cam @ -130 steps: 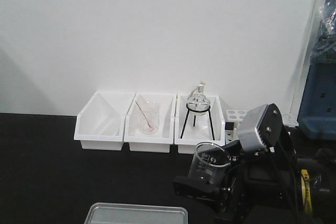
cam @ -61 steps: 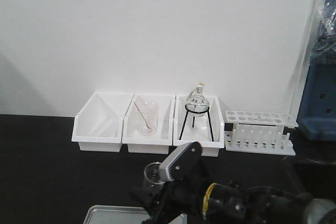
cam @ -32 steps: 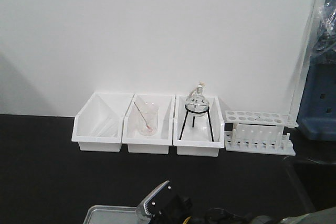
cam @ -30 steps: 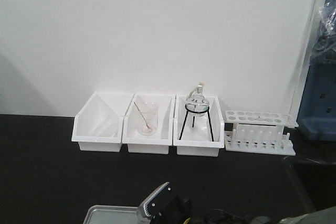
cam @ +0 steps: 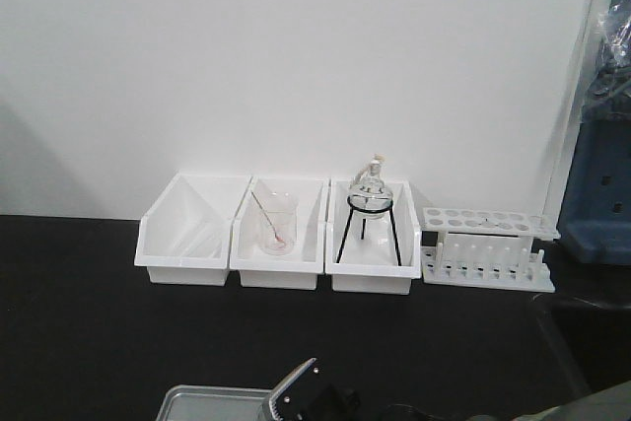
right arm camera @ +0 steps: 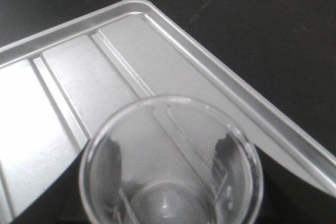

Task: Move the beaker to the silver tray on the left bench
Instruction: 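Lower the held beaker with the right gripper onto the silver tray, then open the right gripper and raise it away from the beaker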

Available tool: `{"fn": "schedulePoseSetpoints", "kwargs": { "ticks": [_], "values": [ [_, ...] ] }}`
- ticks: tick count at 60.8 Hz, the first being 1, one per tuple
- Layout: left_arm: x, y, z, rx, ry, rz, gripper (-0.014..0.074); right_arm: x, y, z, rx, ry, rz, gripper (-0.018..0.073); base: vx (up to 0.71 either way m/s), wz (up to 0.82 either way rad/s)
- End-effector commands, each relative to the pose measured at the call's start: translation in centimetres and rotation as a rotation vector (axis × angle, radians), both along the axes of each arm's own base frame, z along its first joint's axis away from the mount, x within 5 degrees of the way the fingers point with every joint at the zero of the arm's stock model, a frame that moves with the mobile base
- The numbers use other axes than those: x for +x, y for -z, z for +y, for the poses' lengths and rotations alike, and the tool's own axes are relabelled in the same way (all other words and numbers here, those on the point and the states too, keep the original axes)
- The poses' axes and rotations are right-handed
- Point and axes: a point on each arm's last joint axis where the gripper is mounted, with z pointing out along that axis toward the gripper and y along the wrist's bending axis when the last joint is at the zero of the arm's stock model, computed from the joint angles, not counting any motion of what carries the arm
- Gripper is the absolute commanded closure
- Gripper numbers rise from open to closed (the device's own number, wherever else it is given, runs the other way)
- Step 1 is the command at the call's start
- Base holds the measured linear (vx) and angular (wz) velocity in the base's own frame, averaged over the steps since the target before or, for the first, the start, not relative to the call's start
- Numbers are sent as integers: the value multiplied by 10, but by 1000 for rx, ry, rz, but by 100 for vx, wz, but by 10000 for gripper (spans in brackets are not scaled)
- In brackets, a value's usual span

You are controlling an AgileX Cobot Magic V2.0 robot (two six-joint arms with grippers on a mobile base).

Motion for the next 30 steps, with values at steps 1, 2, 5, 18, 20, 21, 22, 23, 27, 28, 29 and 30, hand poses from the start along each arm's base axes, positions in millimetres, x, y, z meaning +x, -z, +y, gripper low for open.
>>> {"fn": "schedulePoseSetpoints", "kwargs": {
  "ticks": [1, 2, 5, 18, 20, 21, 22, 23, 27, 28, 29, 30],
  "values": [
    [2, 0, -1, -5, 9, -61, 595, 6, -32, 7, 99, -15, -97, 499, 0, 0],
    [2, 0, -1, -5, 9, -61, 595, 6, -32, 7, 99, -15, -97, 494, 0, 0],
    [2, 0, -1, -5, 9, -61, 595, 6, -31, 7, 100, -15, -97, 473, 0, 0],
    [2, 0, -1, -5, 9, -61, 595, 6, -33, 8, 129, -13, -94, 288, 0, 0],
    [2, 0, -1, -5, 9, -61, 595, 6, -33, 8, 134, -12, -91, 242, 0, 0],
    [2, 0, -1, -5, 9, -61, 595, 6, -33, 8, 135, -12, -92, 223, 0, 0],
    [2, 0, -1, -5, 9, -61, 595, 6, -34, 8, 136, -13, -92, 203, 0, 0],
    [2, 0, -1, -5, 9, -61, 595, 6, -34, 8, 136, -13, -92, 183, 0, 0],
    [2, 0, -1, -5, 9, -61, 595, 6, -34, 8, 138, -14, -93, 92, 0, 0],
    [2, 0, -1, -5, 9, -61, 595, 6, -34, 8, 141, -14, -94, -20, 0, 0],
    [2, 0, -1, -5, 9, -61, 595, 6, -34, 8, 141, -14, -94, -26, 0, 0],
    [2, 0, -1, -5, 9, -61, 595, 6, -34, 8, 143, -13, -92, -46, 0, 0]
  ]
}}
